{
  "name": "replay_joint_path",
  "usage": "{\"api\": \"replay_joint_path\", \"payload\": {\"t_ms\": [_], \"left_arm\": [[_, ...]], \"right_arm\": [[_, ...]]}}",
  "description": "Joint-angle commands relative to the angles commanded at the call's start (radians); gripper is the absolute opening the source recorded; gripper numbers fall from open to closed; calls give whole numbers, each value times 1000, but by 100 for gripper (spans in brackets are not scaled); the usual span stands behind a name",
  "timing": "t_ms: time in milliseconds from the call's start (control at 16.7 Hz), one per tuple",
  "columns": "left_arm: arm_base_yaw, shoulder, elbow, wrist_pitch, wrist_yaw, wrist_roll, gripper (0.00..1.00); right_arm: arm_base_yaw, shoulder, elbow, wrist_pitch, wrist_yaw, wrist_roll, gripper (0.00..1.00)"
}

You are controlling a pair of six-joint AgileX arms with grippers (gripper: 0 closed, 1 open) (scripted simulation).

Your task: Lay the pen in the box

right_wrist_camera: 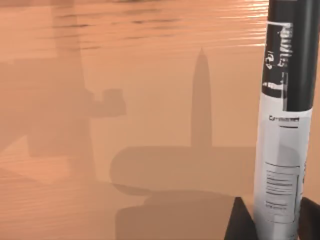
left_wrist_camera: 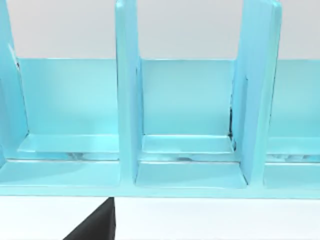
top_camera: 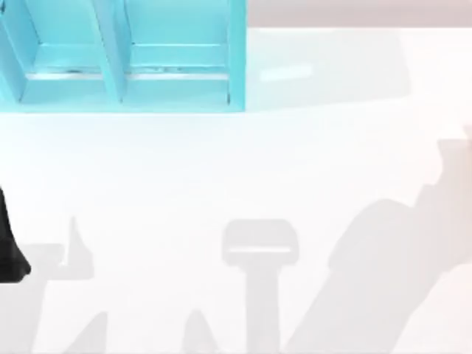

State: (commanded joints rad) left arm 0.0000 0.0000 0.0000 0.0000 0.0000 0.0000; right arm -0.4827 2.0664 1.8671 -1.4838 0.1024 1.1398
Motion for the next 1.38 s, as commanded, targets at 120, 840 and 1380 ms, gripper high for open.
{"api": "replay_joint_path", "payload": {"t_ms": [120,840,1380], "left_arm": [[0,0,0,0,0,0,100],[0,0,0,0,0,0,100],[0,0,0,0,0,0,100]], "right_arm": [[6,-3,-16,11,1,1,0],[45,-54,-314,257,-5,48,0],[45,-54,-314,257,-5,48,45]]}}
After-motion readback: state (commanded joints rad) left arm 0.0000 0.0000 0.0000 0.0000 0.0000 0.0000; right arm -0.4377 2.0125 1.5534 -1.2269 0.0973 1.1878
